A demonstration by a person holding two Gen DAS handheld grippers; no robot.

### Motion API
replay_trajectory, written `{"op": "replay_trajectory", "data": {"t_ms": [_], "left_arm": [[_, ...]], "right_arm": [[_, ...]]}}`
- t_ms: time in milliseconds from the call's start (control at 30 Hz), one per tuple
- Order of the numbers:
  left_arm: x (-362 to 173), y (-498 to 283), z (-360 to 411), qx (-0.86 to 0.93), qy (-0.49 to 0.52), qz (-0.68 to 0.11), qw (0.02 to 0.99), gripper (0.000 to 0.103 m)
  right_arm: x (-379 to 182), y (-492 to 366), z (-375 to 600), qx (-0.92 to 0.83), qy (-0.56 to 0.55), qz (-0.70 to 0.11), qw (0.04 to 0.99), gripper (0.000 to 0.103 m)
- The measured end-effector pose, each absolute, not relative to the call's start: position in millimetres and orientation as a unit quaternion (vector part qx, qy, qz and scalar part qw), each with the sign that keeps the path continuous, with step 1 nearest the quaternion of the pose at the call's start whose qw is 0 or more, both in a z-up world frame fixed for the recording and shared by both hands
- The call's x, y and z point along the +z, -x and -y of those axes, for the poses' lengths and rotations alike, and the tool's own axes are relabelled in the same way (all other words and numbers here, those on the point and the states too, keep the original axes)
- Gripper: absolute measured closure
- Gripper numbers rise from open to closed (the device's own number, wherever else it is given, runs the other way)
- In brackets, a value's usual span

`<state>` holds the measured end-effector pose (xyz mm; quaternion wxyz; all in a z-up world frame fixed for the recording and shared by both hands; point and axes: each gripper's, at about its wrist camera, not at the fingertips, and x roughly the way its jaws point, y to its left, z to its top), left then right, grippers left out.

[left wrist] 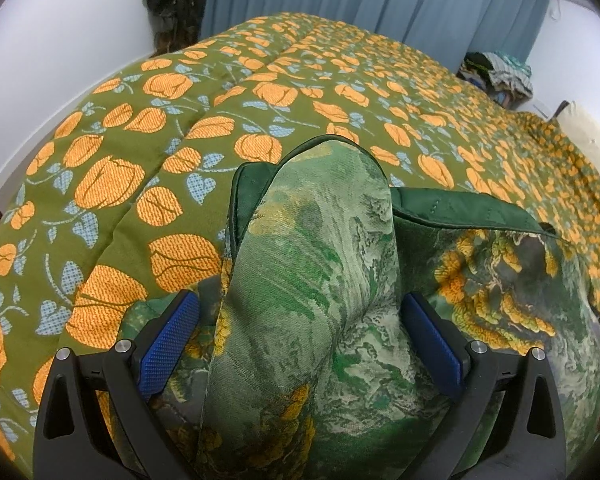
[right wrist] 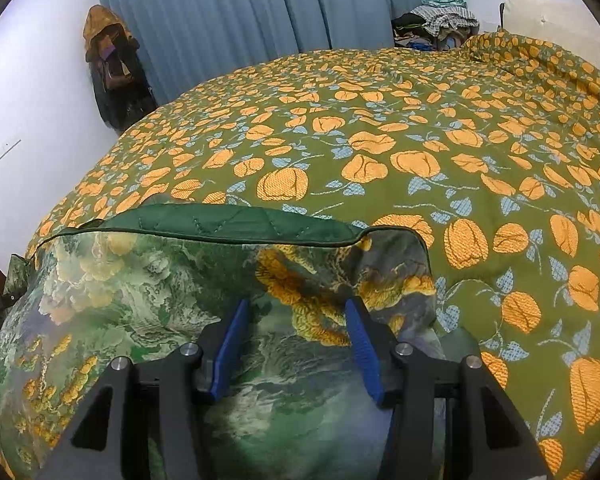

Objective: Fold large clothes
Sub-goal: 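Lower the hem onto the jacket and open both grippers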

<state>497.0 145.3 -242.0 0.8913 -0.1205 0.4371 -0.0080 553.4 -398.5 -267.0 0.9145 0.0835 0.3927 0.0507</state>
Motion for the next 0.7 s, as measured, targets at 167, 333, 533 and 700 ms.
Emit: {"op": "replay_trajectory", "data": {"t_ms": [167, 333, 533, 700], "left_arm": [[-242.2, -497.4, -145.7, -0.007, 0.120, -0.437, 0.891, 0.001], [-241.5, -498.3, -146.0, -0.006, 0.124, -0.443, 0.888, 0.001], [-219.2, -483.4, -131.5, 0.042, 0.078, -0.462, 0.883, 0.001], [-187.6, -420.1, -99.2, -0.001, 0.016, -0.456, 0.890, 0.001]], "right_arm": [[-266.9, -553.3, 397.2, 0.049, -0.082, -0.392, 0.915, 0.052], [-266.8, -553.5, 397.3, 0.049, -0.081, -0.393, 0.915, 0.052], [-261.7, -555.0, 402.5, 0.058, -0.092, -0.403, 0.909, 0.051], [-248.6, -558.4, 412.9, 0.078, -0.116, -0.435, 0.889, 0.049]]}}
